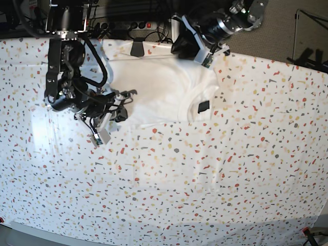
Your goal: Fold the T-shirt properly
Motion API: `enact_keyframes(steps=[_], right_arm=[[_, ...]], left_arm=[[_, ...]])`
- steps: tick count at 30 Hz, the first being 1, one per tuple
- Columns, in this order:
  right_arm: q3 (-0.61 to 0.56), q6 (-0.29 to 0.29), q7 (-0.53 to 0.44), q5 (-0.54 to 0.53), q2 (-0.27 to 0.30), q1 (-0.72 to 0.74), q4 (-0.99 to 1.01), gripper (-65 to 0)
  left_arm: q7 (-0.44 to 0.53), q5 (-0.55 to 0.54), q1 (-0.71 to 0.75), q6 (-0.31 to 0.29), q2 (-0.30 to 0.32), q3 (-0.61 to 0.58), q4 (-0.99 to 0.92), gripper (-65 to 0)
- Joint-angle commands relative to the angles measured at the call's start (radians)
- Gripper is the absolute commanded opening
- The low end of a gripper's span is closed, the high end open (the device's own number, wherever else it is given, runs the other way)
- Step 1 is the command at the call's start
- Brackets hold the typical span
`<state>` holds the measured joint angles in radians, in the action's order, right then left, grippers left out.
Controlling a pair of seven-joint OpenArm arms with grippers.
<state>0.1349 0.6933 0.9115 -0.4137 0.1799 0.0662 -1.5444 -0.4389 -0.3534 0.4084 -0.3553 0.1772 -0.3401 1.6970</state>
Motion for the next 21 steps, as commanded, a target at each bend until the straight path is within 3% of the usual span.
enact_keyframes(steps=[1, 6, 9, 14, 21], right_arm=[[0.003, 0.005, -0.024, -0.003, 0.01, 0.019, -0.005, -65.0], [0.003, 0.005, -0.013, -0.005, 0.02, -0.005, 0.011, -65.0], [0.003, 0.005, -0.014, -0.005, 0.031, -0.046, 0.006, -65.0], [0.005, 0.005, -0.17, 0.031, 0.031, -0.171, -0.064, -65.0], [0.004, 0.005, -0.269, 0.037, 0.008, -0.289, -0.084, -65.0]], left_arm=[[0.021, -0.013, -0.018, -0.01, -0.014, -0.001, -0.019, -51.3], [0.019, -0.013, -0.118, -0.01, -0.027, -0.001, -0.159, -51.3], [0.005, 0.001, -0.177, 0.049, -0.026, 0.0, -0.2, -51.3], [-0.003, 0.068, -0.267, 0.095, 0.007, 0.001, -0.233, -51.3], [0.024, 0.102, -0.393, 0.109, 0.012, 0.001, -0.279, -51.3]])
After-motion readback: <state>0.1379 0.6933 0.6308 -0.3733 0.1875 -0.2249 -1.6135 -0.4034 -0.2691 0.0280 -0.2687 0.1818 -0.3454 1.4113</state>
